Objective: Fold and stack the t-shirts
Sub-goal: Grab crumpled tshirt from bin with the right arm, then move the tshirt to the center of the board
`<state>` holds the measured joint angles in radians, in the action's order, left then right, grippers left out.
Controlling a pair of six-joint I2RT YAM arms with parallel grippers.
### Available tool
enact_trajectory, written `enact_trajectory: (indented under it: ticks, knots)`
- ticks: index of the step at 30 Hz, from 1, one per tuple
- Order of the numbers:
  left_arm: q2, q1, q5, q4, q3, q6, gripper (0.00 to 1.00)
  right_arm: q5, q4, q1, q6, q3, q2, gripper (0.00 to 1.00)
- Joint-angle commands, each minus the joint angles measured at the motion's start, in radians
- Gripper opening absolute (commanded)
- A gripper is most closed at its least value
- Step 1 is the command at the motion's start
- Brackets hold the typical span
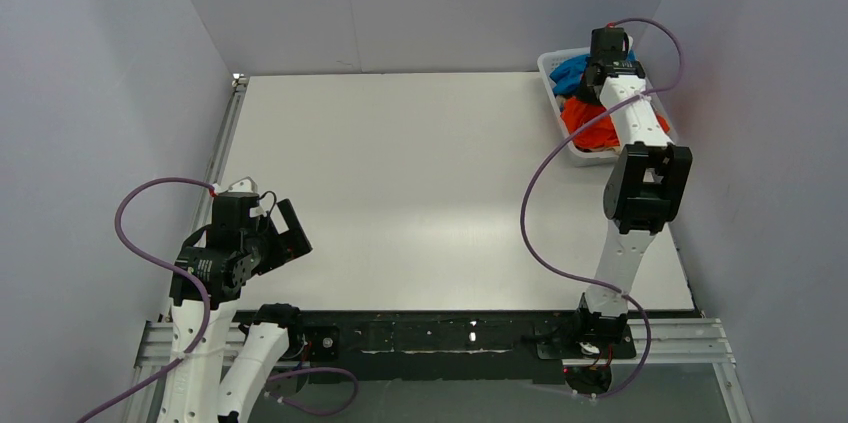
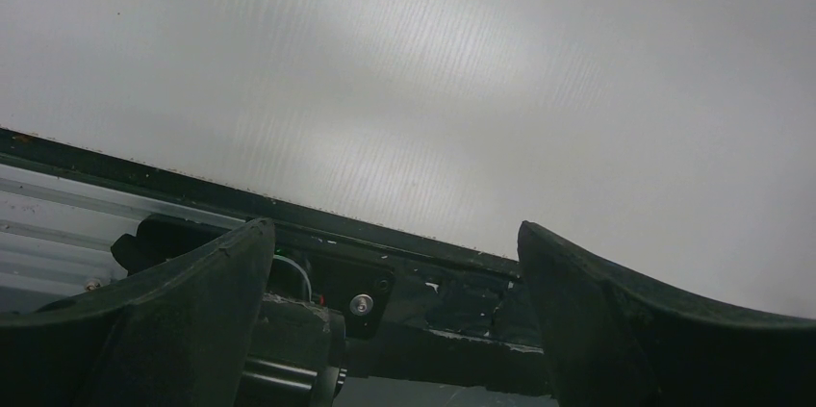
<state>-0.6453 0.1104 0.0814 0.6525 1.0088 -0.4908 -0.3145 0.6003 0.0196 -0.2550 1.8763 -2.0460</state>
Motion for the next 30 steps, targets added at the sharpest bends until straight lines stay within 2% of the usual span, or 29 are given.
enact_trajectory:
  ticks: [1,5,8,15,19,22,27,30]
  knots:
    - [-0.008,-0.003,0.008,0.047,-0.012,0.003,1.00,-0.024,0.012,0.003,0.036,0.066,0.127,0.01]
    - [-0.009,-0.003,0.024,0.052,-0.016,-0.005,0.99,-0.019,0.037,0.002,0.056,0.065,0.253,0.01]
    - [-0.012,-0.003,0.019,0.055,-0.015,-0.009,0.99,0.050,0.048,0.002,0.072,0.055,0.368,0.01]
    - [-0.015,-0.003,0.030,0.061,-0.014,-0.017,1.00,0.409,0.054,-0.031,0.039,0.064,0.573,0.01]
    - [-0.025,-0.003,0.018,0.064,-0.016,-0.031,0.99,0.571,0.080,-0.143,0.001,0.125,0.610,0.01]
    - [-0.034,-0.003,-0.049,0.051,-0.013,-0.017,1.00,0.653,0.088,-0.257,-0.030,0.181,0.597,0.01]
    - [-0.017,-0.003,-0.077,0.043,0.003,-0.021,1.00,0.713,0.068,-0.472,-0.098,0.264,0.538,0.01]
    - [0.017,-0.002,-0.049,0.050,0.005,-0.033,1.00,0.749,-0.009,-0.525,-0.179,0.210,0.537,0.01]
